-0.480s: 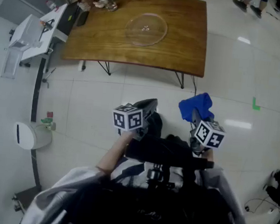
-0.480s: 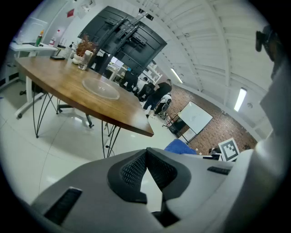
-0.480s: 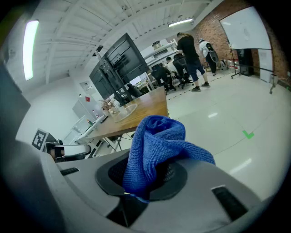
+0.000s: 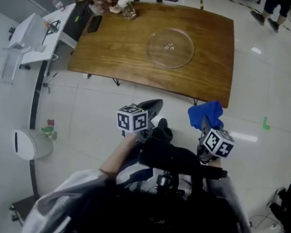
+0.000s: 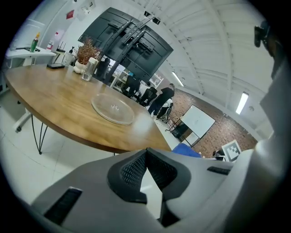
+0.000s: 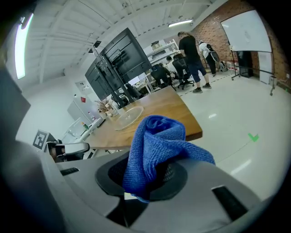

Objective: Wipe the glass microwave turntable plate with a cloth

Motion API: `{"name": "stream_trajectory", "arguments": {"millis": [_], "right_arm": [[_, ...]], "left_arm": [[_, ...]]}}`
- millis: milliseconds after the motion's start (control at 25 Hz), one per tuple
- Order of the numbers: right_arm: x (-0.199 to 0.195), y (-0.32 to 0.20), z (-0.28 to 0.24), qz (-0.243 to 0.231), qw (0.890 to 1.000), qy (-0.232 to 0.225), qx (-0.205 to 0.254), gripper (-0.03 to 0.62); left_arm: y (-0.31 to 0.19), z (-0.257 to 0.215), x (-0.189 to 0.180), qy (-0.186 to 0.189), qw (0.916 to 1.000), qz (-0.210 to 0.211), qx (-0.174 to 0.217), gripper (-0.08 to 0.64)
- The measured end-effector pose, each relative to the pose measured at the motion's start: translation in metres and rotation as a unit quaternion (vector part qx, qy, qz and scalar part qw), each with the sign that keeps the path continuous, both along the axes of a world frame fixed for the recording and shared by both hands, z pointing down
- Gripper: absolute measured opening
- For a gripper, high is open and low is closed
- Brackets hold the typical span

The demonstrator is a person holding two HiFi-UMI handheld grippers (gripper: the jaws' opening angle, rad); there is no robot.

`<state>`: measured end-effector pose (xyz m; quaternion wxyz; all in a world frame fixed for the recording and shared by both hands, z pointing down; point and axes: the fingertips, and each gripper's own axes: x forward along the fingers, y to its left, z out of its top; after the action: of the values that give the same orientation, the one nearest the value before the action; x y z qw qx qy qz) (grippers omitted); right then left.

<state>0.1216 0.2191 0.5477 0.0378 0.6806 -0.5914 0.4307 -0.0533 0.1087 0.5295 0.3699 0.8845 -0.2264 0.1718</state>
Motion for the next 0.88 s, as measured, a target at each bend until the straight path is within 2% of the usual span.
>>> {"name": "stream_trajectory", "arguments": {"millis": [160,360,640,880], "right_arm": [[-0.024,-0.044,-0.001,-0.007,1.000,0.002,0.002,0.083],[-0.037,-0.077,-0.005,0.004,1.000,0.004,0.013,0.083],[-0.035,-0.087,-0.010,0.008,1.000,0.008,0.020,0.083],[-0.024,-0.102,-0.004,0.004,1.000,0.003,0.001,0.083]], "left_arm": [[-0.051,-0.001,-0.015,0.005,1.0000,0.000,0.004,-0.005],[-0.090,0.003,-0.023,0.012,0.9998,0.014,0.001,-0.005],[-0.099,0.019,-0.020,0.012,0.9995,0.023,-0.020,-0.005],[-0.115,0.022,-0.021,0.013,0.9995,-0.010,-0.028,-0.005]]}}
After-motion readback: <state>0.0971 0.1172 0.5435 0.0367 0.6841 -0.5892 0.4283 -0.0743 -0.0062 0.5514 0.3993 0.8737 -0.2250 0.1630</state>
